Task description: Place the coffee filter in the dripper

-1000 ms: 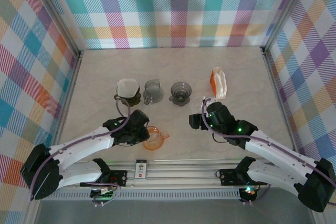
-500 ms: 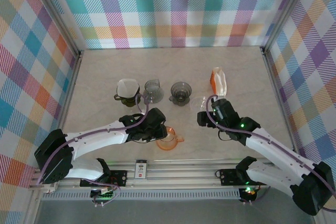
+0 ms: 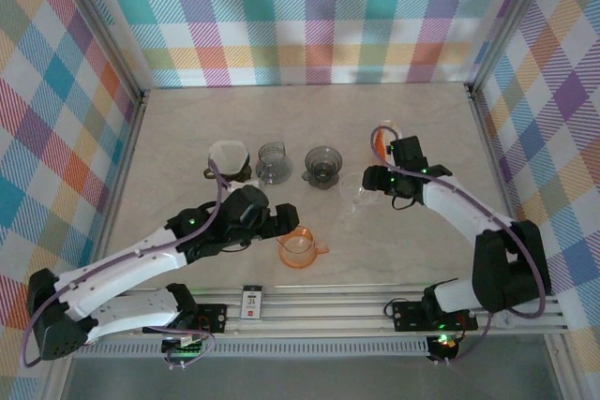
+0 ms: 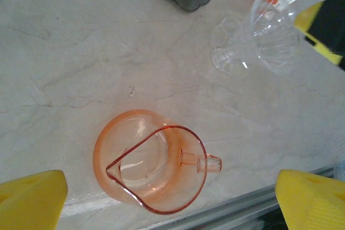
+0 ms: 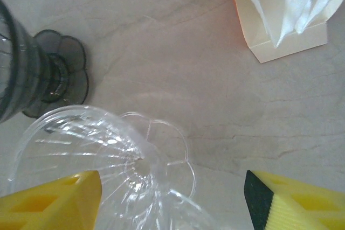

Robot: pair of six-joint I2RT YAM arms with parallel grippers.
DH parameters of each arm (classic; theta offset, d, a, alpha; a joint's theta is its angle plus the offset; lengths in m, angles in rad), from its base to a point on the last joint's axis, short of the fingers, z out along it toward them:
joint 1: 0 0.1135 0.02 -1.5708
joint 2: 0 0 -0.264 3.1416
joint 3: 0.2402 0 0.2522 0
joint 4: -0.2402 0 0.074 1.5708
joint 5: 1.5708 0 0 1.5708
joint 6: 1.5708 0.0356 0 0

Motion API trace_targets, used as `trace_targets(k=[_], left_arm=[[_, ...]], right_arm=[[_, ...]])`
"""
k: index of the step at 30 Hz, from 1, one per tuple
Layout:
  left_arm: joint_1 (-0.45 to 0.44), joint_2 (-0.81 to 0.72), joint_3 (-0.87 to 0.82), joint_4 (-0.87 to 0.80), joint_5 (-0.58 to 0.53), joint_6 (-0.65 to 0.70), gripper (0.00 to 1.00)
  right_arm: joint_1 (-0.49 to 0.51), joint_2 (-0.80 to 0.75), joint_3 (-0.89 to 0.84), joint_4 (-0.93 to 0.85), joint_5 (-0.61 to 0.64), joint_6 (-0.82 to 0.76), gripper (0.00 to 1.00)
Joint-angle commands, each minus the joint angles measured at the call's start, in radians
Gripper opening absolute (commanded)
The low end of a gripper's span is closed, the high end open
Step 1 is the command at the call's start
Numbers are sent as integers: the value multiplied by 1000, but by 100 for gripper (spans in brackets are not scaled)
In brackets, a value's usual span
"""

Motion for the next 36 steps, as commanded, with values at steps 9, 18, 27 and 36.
trace_targets(k=[9,18,27,36], left_arm=[[-8,-241,-137,-87,-82,-16,100],[-8,-285,-170,-108,-103,-29,100],[-8,-313,-173,-141,-160,-30,100],[-8,-347,-165,-195,-214,-48,100]], right_arm=[[1,88,14,70,-62,-3,31],[19,-109,-70,-15,-61,-5,9],[216,-341,14,-261,-125,18,8],[523,-228,194,-300,-172,91,9]])
